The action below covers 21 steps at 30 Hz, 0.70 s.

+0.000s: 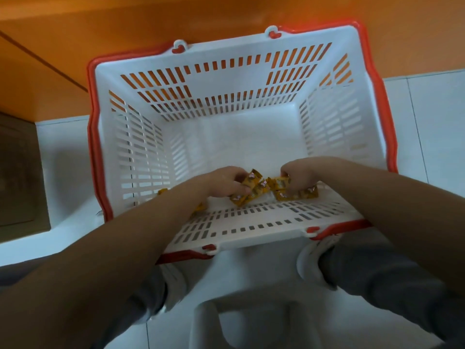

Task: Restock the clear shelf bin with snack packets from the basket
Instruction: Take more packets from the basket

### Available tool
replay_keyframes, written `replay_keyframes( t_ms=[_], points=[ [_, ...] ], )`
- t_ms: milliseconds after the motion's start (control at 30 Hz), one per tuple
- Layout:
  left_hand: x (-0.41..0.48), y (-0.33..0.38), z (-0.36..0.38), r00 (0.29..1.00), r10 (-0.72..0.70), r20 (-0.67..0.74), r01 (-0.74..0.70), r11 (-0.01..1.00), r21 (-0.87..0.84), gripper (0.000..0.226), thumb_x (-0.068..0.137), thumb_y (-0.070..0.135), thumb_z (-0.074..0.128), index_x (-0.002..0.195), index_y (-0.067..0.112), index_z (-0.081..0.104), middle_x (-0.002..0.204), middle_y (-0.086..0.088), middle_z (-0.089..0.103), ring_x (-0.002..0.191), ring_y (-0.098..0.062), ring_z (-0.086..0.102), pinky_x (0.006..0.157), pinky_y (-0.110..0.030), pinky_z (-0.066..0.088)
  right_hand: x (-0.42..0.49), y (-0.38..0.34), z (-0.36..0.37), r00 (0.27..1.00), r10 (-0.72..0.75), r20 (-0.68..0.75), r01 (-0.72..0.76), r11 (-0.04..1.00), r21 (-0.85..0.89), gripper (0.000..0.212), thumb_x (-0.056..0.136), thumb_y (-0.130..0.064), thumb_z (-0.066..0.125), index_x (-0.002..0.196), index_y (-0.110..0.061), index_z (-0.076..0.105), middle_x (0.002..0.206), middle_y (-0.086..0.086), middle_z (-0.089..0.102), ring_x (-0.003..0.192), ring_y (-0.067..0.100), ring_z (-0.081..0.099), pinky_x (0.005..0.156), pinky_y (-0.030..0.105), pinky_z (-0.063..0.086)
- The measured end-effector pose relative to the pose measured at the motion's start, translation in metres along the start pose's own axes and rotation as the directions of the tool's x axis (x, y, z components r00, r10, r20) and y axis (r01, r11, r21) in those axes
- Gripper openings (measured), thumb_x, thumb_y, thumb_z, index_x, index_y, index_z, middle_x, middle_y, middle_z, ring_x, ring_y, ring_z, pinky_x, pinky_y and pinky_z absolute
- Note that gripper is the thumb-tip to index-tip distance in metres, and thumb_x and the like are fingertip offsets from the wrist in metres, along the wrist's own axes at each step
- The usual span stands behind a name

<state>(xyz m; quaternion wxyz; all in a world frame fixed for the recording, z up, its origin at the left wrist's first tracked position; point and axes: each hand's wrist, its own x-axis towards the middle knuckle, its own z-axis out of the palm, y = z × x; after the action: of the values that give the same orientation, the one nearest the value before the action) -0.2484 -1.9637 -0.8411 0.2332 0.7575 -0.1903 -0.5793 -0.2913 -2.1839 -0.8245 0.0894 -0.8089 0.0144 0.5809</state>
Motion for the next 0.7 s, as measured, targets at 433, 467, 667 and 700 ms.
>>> replay_keyframes(
  t_ms=[433,467,667,700],
  points=[
    [-0.007,-0.001,-0.012,0.989,-0.124,-0.084,0.065,0.862,-0.502,0.034,0.089,0.030,0.078,0.120,0.021,0.068,0.119,-0.006,0.072,0.111,-0.026,0.068,0.099,-0.045,0.056,0.006,-0.002,-0.005,0.981,-0.008,-0.193,0.154,0.633,0.759,0.027,0.084,-0.028,0.079,0.103,-0.013,0.065,0.097,0.009,0.072,0.085,0.022,0.072,0.065,0.034,0.060],
    [-0.011,0.000,-0.016,0.981,-0.144,-0.130,0.050,0.836,-0.547,0.036,0.088,0.032,0.079,0.120,0.018,0.068,0.117,-0.008,0.073,0.109,-0.028,0.069,0.097,-0.048,0.057,0.004,-0.003,-0.008,0.979,-0.007,-0.206,0.174,0.564,0.807,0.026,0.085,-0.026,0.079,0.103,-0.013,0.066,0.096,0.009,0.073,0.083,0.021,0.072,0.061,0.032,0.059],
    [-0.041,0.028,-0.042,0.921,-0.211,-0.326,-0.100,0.681,-0.725,0.036,0.087,0.027,0.081,0.118,0.013,0.070,0.112,-0.011,0.077,0.099,-0.030,0.075,0.088,-0.050,0.062,-0.024,-0.023,-0.033,0.940,-0.015,-0.342,0.341,0.119,0.932,0.030,0.089,-0.014,0.073,0.116,-0.006,0.060,0.104,0.013,0.073,0.090,0.026,0.074,0.068,0.039,0.060],
    [-0.048,0.034,-0.047,0.918,-0.208,-0.338,-0.126,0.656,-0.744,0.032,0.087,0.025,0.081,0.116,0.015,0.071,0.110,-0.010,0.077,0.095,-0.027,0.076,0.082,-0.046,0.063,-0.031,-0.027,-0.039,0.928,-0.016,-0.373,0.373,0.074,0.925,0.030,0.089,-0.014,0.073,0.116,-0.006,0.060,0.100,0.011,0.074,0.088,0.026,0.074,0.069,0.040,0.059]
  ],
)
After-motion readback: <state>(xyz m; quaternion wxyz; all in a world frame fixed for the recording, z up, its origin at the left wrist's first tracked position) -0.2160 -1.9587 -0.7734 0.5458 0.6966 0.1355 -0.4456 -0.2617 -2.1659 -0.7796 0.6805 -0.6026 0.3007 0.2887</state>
